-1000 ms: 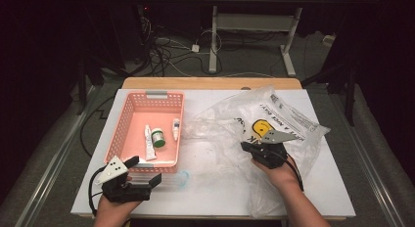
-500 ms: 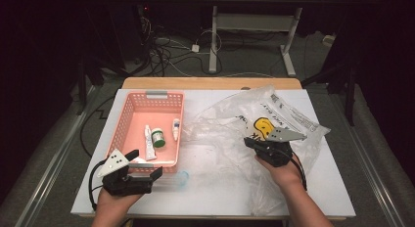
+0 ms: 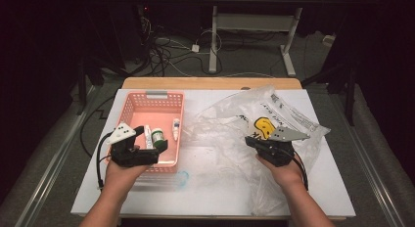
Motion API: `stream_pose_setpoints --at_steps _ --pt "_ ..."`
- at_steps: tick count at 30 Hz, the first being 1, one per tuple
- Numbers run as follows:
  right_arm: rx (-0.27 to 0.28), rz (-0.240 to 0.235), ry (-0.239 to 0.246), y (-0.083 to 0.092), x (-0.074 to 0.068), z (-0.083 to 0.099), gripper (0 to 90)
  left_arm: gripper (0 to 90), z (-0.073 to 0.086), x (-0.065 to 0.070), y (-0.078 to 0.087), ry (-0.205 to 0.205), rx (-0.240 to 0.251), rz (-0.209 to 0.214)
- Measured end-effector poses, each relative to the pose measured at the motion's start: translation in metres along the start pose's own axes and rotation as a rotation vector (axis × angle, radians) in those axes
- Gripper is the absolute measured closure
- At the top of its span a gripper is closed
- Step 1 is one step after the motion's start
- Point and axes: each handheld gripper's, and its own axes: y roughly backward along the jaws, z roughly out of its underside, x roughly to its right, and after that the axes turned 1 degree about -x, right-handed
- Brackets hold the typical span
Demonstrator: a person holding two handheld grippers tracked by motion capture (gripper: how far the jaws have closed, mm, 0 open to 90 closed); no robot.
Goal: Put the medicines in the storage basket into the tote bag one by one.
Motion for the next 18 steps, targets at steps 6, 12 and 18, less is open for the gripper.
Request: stream_pose_setpoints --at_steps 6,12,18 --pt "-0.001 0.002 -0.004 0.000 -0.001 0.001 90.0 1.4 -0.013 -0.026 -0.016 0.039 -0.092 -0.087" --pt "-0.011 0.000 -0.006 -0.002 0.000 0.002 90.0 9.3 -0.017 -0.052 -0.027 0.089 -0.183 -0.111" --pt "-0.004 -0.005 0.002 -0.001 0.001 0.002 90.0 17.9 -0.020 -0.065 -0.039 0.100 -0.289 -0.147"
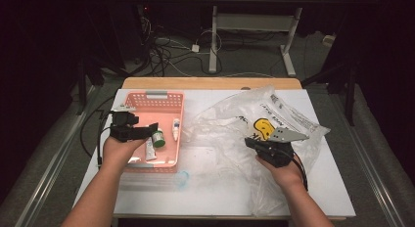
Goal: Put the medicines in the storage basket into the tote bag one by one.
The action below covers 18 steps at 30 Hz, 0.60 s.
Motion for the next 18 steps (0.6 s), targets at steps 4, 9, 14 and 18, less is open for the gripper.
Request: stream_pose_setpoints --at_steps 4,9,14,18 --pt "0.006 -0.002 -0.008 0.002 0.001 0.000 90.0 33.5 -0.003 -0.007 -0.006 0.040 -0.061 -0.003" --pt "0.008 -0.006 -0.014 0.003 0.003 0.000 90.0 49.2 -0.008 -0.011 -0.020 0.070 -0.198 -0.068" --pt "0.013 -0.003 -0.014 0.005 0.004 0.000 90.0 45.0 -0.008 -0.010 -0.033 0.059 -0.298 -0.109" --pt "-0.002 0.007 0.004 0.005 0.002 0.000 90.0 41.8 -0.008 -0.014 -0.040 0.099 -0.346 -0.111"
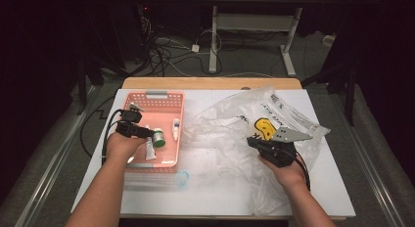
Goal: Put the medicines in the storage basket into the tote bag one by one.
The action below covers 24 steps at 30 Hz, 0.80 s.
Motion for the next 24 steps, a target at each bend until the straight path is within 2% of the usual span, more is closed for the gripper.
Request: stream_pose_setpoints --at_steps 6,10,13,17,21,24 --pt "-0.002 0.001 0.007 -0.001 -0.001 0.000 90.0 41.1 -0.002 -0.001 -0.008 0.007 -0.052 0.012" --pt "0.002 0.002 0.001 0.001 0.001 0.000 90.0 41.3 -0.002 0.000 -0.012 0.008 -0.095 0.005" --pt "0.001 -0.002 0.001 0.001 0.000 0.000 90.0 41.4 -0.003 0.001 -0.018 0.010 -0.156 0.032" --pt "-0.001 -0.005 0.011 0.000 -0.001 0.000 90.0 43.0 -0.006 0.007 -0.021 -0.004 -0.172 0.014" --pt "-0.003 -0.004 0.010 0.000 -0.002 0.000 90.0 48.0 -0.009 0.015 -0.023 -0.021 -0.175 -0.003" --pt "0.001 -0.007 0.011 0.001 -0.002 -0.001 90.0 55.1 -0.009 0.018 -0.024 -0.041 -0.172 -0.025"
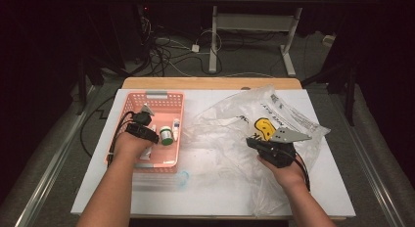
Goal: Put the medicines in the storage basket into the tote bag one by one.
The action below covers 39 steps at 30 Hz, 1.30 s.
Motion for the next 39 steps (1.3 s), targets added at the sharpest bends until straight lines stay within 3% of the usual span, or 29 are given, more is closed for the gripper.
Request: stream_pose_setpoints --at_steps 5,11,22,30,35,39 --pt "0.000 0.000 0.003 0.000 0.000 0.000 90.0 67.3 0.001 0.000 0.000 -0.011 0.008 -0.025" --pt "0.008 0.007 0.003 0.003 0.000 -0.001 90.0 68.2 0.002 0.001 0.000 -0.024 0.027 -0.033" --pt "0.011 0.005 -0.001 0.004 0.001 -0.001 90.0 68.3 0.006 -0.003 0.010 -0.017 0.074 0.005" --pt "0.010 0.009 0.000 0.005 0.000 -0.001 90.0 68.4 0.011 -0.003 0.022 -0.041 0.186 0.019" --pt "0.011 0.008 0.003 0.004 0.000 0.000 90.0 68.4 0.014 -0.003 0.026 -0.038 0.235 0.043" --pt "0.012 0.008 0.003 0.005 0.000 0.000 90.0 68.3 0.017 -0.004 0.029 -0.036 0.305 0.054"
